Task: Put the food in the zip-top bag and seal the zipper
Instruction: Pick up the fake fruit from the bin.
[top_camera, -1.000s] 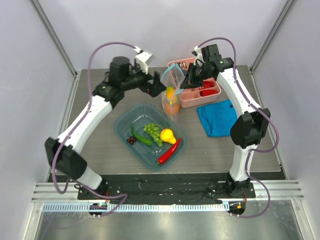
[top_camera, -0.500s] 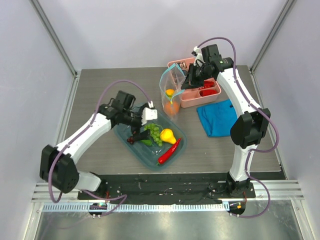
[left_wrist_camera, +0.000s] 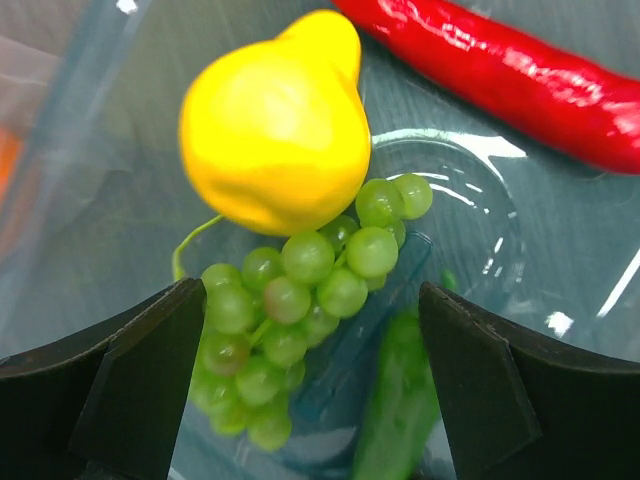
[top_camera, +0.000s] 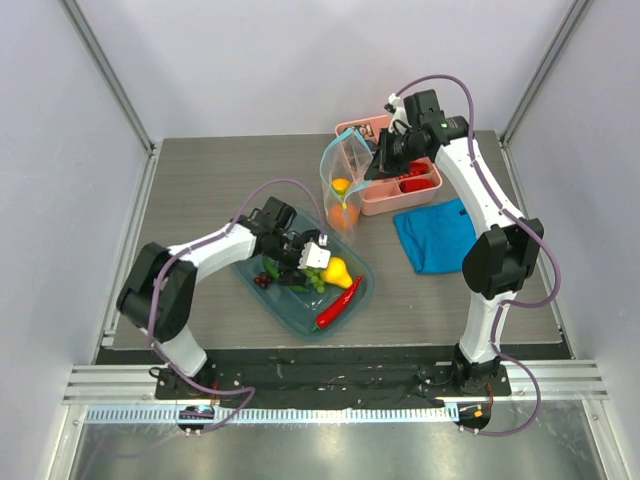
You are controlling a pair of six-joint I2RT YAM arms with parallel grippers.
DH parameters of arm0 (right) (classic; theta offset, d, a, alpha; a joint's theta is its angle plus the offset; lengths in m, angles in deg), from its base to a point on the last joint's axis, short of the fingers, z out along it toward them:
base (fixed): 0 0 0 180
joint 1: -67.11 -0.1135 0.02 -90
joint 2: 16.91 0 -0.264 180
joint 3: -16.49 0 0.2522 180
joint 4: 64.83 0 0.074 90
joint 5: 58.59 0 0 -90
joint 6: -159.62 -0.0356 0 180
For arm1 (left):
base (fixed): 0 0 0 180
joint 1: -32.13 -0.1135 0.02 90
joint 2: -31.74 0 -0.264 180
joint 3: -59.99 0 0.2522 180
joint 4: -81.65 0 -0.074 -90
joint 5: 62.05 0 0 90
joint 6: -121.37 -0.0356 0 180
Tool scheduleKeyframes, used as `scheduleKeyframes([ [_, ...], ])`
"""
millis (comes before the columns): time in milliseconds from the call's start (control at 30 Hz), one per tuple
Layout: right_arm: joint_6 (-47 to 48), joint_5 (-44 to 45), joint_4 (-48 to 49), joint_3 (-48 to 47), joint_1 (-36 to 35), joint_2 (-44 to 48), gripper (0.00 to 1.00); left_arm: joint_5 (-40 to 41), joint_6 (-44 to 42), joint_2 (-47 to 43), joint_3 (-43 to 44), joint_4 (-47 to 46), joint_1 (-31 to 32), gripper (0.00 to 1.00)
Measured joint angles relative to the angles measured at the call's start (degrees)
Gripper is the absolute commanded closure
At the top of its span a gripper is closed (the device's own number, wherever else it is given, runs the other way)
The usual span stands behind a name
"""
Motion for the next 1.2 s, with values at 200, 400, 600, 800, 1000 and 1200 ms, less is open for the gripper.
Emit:
scheduleKeyframes([
  [200,0.2,0.5,0.0,1.4,0.0,0.1,0.99,0.7,-4.7,6.6,1.7,-0.7,0.4,0.30],
  [400,0.4,0.9,0.0,1.6,0.0,0.1,0.99,1.0,-7.5,7.2,4.3,1.9,0.4,0.66],
  [600,0.4,0.8,0.0,1.6,0.0,0.1,0.99,0.9,-10.3,4.4,7.8,11.4,0.1,0.98],
  [800,0.4,0.4,0.0,1.6,0.0,0.1,0.99,-2.1,-10.5,-4.7,12.8,23.1,-0.4,1.00],
  [1000,0.4,-0.2,0.0,1.6,0.0,0.1,0.99,-5.6,-6.4,-8.0,22.3,27.5,-0.5,1.00],
  [1200,0.4,-0.9,0.0,1.6,0.0,0.1,0.99,-7.7,15.4,-7.7,31.0,13.7,-0.9,1.00],
])
